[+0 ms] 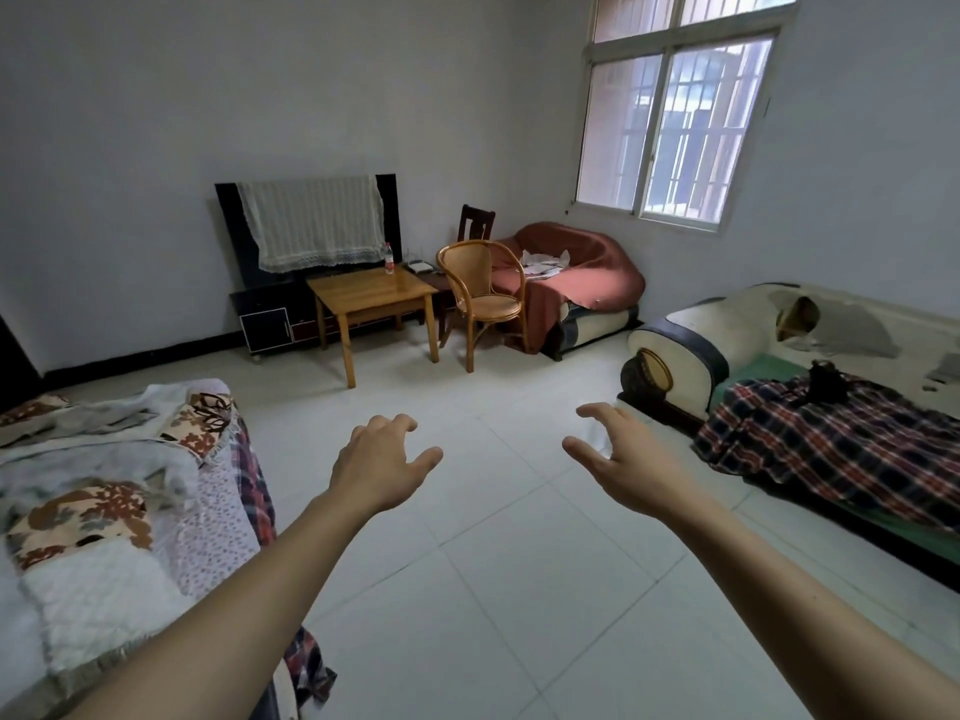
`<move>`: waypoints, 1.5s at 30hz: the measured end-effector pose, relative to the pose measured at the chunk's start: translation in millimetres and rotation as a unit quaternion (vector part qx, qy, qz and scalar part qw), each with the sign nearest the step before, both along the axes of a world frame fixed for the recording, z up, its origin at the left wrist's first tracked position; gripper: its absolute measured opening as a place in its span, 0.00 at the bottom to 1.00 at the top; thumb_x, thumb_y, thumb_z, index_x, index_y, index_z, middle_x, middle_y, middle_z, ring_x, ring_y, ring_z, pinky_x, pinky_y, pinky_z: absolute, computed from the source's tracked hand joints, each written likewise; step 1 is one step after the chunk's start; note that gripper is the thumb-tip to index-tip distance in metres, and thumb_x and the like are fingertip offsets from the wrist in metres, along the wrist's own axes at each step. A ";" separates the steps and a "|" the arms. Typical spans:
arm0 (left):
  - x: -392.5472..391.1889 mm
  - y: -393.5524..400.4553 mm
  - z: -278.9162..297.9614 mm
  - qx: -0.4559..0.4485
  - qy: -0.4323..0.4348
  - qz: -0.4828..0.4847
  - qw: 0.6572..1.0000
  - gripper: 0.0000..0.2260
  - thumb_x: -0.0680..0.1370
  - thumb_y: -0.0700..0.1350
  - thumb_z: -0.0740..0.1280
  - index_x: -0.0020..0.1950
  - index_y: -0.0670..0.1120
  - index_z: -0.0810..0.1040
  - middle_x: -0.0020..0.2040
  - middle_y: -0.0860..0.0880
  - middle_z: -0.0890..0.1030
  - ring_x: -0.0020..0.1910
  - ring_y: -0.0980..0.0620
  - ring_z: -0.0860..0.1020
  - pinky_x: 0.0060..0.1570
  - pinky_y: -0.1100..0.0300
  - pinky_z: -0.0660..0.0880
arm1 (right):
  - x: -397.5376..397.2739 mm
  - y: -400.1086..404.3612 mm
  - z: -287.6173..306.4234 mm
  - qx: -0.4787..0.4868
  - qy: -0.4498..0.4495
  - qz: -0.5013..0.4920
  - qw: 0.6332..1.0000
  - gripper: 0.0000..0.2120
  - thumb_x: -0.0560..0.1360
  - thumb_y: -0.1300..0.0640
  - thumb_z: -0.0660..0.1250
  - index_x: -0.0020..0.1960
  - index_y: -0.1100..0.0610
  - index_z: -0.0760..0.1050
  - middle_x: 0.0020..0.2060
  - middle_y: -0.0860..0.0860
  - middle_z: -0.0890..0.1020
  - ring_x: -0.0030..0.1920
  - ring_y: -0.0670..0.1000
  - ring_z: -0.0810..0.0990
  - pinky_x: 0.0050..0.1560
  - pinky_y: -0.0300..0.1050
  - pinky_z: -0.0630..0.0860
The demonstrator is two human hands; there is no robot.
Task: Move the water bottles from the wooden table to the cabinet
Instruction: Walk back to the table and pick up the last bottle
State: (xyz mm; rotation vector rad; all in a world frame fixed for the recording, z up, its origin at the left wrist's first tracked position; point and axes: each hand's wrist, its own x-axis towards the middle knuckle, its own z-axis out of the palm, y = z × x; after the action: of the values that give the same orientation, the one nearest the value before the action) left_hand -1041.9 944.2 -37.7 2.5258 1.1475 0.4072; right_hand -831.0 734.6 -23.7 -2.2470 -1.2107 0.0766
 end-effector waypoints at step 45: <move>440.9 615.8 -21.7 -0.016 0.020 0.049 0.998 0.27 0.78 0.63 0.62 0.73 0.51 0.68 0.71 0.49 0.71 0.69 0.46 0.68 0.60 0.51 0.71 | 450.9 654.9 -14.2 0.004 0.009 0.071 0.997 0.29 0.76 0.36 0.62 0.71 0.50 0.67 0.70 0.51 0.71 0.68 0.53 0.70 0.66 0.53 0.71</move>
State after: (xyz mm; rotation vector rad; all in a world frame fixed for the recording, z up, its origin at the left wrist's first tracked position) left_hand -601.0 1560.0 -59.5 2.4680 1.2872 0.3620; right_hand -380.1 1389.5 -37.9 -2.1472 -1.3571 0.1469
